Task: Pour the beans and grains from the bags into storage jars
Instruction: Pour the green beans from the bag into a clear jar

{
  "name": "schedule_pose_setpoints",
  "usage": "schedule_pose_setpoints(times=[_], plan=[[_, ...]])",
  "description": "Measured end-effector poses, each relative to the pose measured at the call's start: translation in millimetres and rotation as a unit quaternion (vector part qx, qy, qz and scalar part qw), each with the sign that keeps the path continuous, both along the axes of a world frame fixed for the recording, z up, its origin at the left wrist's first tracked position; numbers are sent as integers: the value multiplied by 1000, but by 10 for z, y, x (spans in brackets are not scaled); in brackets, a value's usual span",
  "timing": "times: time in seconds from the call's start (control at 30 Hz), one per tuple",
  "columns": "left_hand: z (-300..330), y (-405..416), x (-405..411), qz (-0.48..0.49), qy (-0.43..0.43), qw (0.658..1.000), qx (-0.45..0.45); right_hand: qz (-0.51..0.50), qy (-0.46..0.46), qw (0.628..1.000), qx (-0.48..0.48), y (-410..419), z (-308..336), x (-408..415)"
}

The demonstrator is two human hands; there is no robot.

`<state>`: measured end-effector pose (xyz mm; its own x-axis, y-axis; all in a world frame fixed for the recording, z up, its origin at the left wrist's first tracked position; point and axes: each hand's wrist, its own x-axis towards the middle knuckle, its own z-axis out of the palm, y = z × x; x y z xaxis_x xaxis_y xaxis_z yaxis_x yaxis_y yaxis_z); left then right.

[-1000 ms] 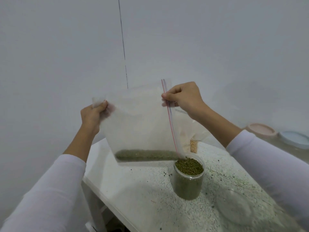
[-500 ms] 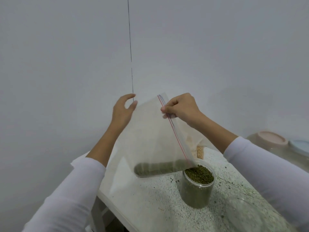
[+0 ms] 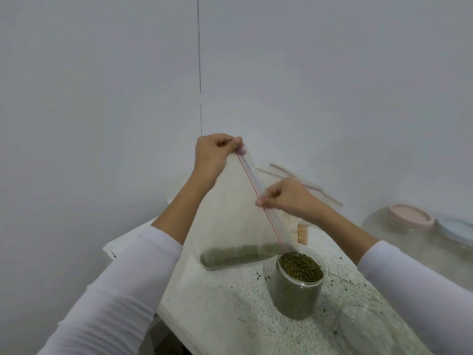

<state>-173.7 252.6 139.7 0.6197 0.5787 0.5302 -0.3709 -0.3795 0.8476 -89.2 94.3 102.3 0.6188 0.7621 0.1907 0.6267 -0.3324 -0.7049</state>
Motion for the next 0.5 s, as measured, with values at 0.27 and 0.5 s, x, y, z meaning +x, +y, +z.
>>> schedule_pose_setpoints(times=[0.27,0.5], plan=[[-55,541,-176,79,-98,981,-146,-27,-22,997,-72,65,-65,95],[-351,982,-338,126,-110,949,-266,-29,-141,986,-89,460,402,128]])
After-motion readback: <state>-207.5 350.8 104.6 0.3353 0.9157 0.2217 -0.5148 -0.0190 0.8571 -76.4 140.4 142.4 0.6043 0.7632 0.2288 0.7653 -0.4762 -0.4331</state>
